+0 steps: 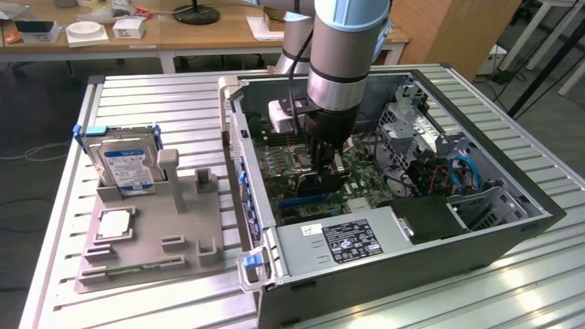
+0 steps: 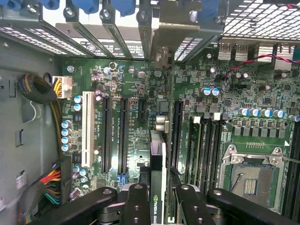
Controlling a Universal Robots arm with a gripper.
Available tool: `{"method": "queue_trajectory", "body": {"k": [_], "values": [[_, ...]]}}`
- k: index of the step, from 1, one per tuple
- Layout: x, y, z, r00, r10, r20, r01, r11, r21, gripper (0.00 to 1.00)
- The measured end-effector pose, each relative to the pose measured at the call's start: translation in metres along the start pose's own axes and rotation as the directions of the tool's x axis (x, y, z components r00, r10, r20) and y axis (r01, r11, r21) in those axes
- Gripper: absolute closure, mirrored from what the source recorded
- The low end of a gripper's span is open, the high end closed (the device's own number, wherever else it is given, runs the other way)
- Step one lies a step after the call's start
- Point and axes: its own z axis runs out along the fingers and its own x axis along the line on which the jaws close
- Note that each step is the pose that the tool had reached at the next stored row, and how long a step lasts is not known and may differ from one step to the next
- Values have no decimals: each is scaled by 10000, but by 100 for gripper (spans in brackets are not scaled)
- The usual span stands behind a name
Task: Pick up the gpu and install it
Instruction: 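Insert the gpu into the slot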
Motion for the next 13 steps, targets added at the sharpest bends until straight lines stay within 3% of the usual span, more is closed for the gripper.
{"method": "queue_trajectory", "body": {"k": [13], "values": [[22, 5, 7, 9999, 107, -7, -107, 9999, 2, 74]]}}
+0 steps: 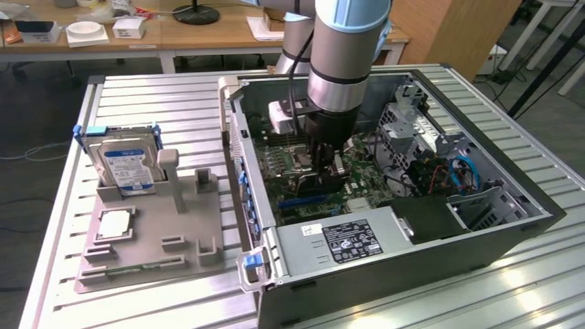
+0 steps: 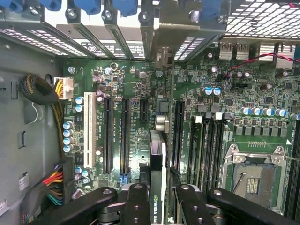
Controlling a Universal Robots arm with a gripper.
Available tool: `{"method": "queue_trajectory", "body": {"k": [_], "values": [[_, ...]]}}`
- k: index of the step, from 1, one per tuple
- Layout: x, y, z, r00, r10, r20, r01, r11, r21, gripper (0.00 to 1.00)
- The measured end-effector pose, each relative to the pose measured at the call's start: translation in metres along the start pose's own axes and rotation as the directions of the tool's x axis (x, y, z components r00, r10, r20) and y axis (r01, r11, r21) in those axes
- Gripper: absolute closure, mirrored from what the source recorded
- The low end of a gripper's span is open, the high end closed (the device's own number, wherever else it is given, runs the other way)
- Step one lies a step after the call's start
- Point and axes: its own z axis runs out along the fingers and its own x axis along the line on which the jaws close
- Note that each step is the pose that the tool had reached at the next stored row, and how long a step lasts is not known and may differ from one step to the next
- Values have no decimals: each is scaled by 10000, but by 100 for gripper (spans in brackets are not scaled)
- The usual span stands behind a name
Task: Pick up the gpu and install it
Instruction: 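Insert the gpu into the slot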
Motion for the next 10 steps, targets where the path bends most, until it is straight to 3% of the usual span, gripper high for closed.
{"method": "queue_trajectory", "body": {"k": [5, 8, 10], "values": [[-1, 13, 16, 10000, -2, -26, 2, 10000, 1, 74], [-1, 26, 33, 10000, -6, -91, 6, 10000, -1, 74], [-1, 26, 34, 9999, -8, -101, 8, 10000, -3, 74]]}}
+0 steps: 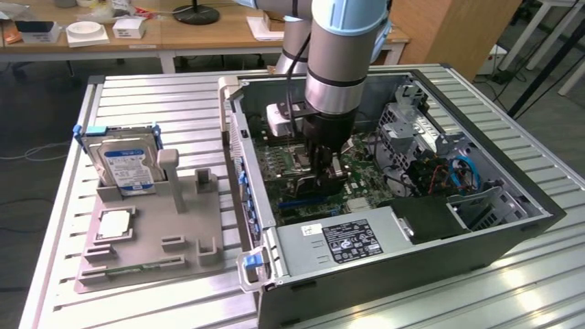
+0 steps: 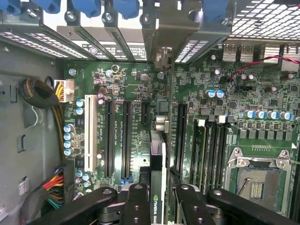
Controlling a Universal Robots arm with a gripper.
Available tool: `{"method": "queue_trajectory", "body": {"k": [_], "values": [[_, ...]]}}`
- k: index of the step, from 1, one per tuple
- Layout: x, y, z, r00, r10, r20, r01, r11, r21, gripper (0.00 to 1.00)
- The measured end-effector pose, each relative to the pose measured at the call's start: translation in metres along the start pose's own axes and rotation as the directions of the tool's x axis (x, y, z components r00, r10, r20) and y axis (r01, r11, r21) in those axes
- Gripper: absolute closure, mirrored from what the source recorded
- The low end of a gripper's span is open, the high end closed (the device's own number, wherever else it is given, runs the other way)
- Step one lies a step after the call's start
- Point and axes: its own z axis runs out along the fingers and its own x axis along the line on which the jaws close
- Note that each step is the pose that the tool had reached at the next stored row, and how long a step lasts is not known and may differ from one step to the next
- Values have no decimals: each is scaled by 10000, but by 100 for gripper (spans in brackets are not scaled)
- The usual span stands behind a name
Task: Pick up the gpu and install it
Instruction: 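Insert the gpu into the slot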
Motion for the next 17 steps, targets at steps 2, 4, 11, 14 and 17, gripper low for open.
{"method": "queue_trajectory", "body": {"k": [2, 4, 11, 14, 17], "values": [[0, 0, 2, 10000, 0, -1, 0, 10000, 0, 74], [-1, 1, 6, 10000, 1, 1, -1, 10000, 2, 74], [-1, 1, 6, 10000, 1, 1, -1, 10000, 1, 74], [-1, 1, 6, 10000, 2, 0, -2, 10000, 5, 74], [-1, 1, 7, 10000, 4, 11, -4, 10000, 42, 74]]}}
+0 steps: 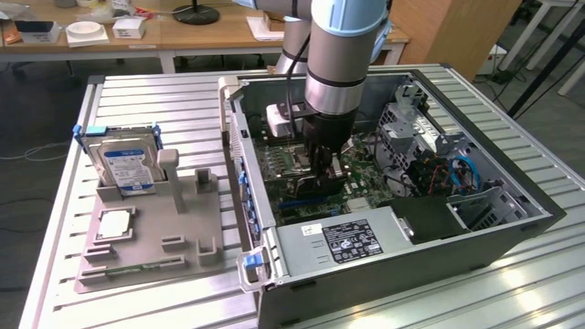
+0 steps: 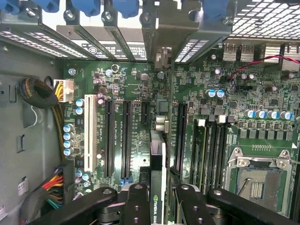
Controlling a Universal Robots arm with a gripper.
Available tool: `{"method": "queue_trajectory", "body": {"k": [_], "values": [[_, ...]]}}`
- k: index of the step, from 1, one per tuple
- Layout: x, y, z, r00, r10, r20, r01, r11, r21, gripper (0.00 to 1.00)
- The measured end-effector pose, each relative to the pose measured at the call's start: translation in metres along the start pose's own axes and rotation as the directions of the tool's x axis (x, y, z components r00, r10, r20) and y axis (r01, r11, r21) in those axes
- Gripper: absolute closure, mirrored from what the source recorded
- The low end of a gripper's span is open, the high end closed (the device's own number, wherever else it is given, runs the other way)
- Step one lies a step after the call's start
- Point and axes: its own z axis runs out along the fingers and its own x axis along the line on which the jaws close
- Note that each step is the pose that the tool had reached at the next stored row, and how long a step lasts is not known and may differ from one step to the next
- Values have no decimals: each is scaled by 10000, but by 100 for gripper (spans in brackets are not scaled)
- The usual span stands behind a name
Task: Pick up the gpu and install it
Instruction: 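Insert the gpu into the slot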
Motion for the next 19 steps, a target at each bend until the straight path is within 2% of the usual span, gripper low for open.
{"method": "queue_trajectory", "body": {"k": [2, 5, 7, 19], "values": [[0, 1, 1, 10000, 2, -2, -2, 10000, 39, 74], [0, 4, 1, 10000, 4, -6, -4, 9999, 165, 74], [-1, 11, 2, 10000, 14, -5, -14, 9998, 219, 74], [-3, 38, 1, 10000, 18, -6, -18, 9997, 233, 74]]}}
